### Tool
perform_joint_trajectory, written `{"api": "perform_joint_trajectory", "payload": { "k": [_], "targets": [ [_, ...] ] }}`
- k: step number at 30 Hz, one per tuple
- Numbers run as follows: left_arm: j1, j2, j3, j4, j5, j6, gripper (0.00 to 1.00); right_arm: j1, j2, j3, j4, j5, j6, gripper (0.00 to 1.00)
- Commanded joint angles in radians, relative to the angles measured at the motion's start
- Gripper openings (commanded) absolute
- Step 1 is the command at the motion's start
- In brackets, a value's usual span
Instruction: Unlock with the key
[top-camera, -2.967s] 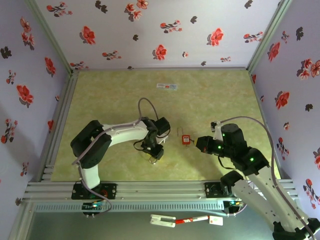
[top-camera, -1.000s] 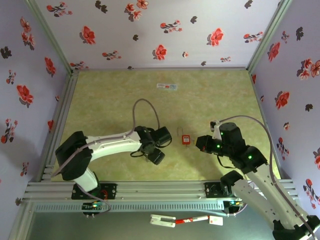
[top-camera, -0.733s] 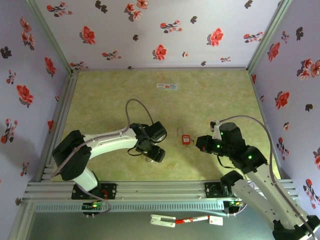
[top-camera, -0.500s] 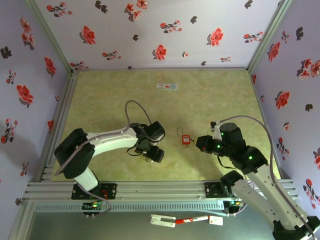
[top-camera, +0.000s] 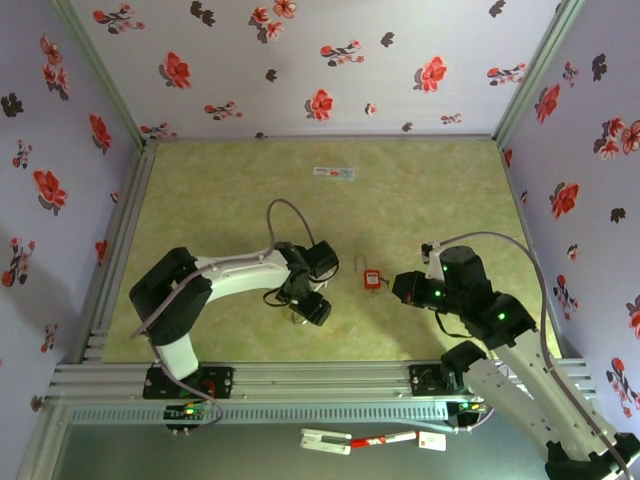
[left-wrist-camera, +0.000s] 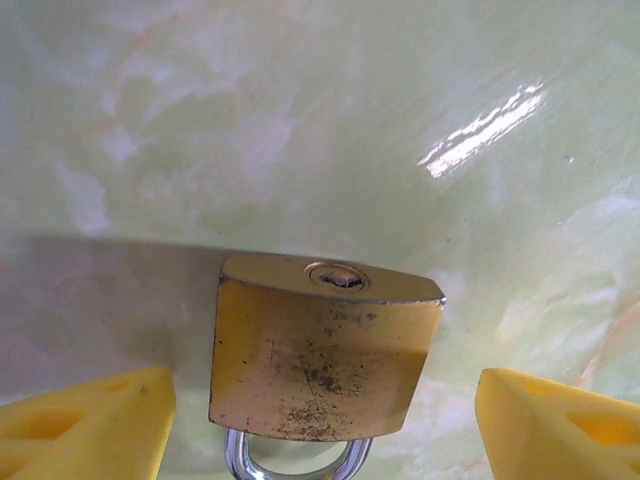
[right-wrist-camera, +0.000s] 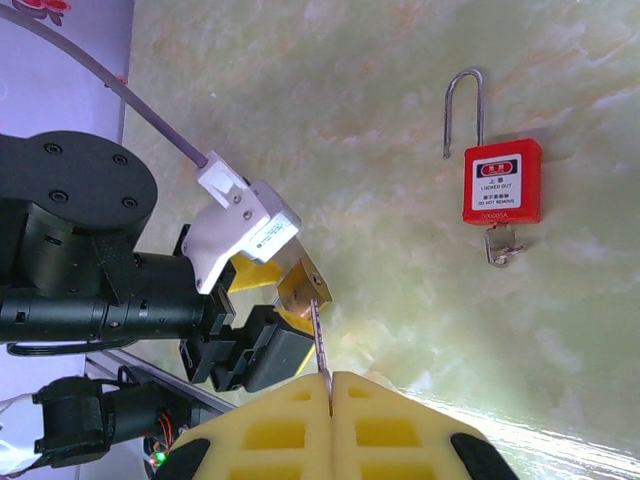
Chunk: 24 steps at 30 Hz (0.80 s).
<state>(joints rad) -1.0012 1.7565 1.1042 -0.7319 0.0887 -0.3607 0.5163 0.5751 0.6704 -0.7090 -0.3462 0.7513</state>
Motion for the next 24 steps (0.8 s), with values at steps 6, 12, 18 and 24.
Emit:
{"api": "perform_joint_trajectory", "payload": {
  "k": [6,12,18,24],
  "targets": [
    [0.006,0.046,0.036,-0.059,-0.033,0.069,0.76,-0.007,-0.008,0.024,-0.006,0.013,-0.016,0.0],
    [-0.003,0.066,0.044,-0.064,-0.048,0.08,0.74,-0.006,-0.007,0.023,-0.005,0.016,-0.019,0.0],
    [-0.007,0.084,0.043,-0.049,-0.055,0.092,0.71,-0.007,-0.009,0.025,-0.009,0.015,-0.02,0.0],
    [-0.019,0.098,0.06,-0.043,-0.051,0.113,0.7,-0.007,-0.011,0.024,-0.01,0.015,-0.02,0.0]
  ]
}}
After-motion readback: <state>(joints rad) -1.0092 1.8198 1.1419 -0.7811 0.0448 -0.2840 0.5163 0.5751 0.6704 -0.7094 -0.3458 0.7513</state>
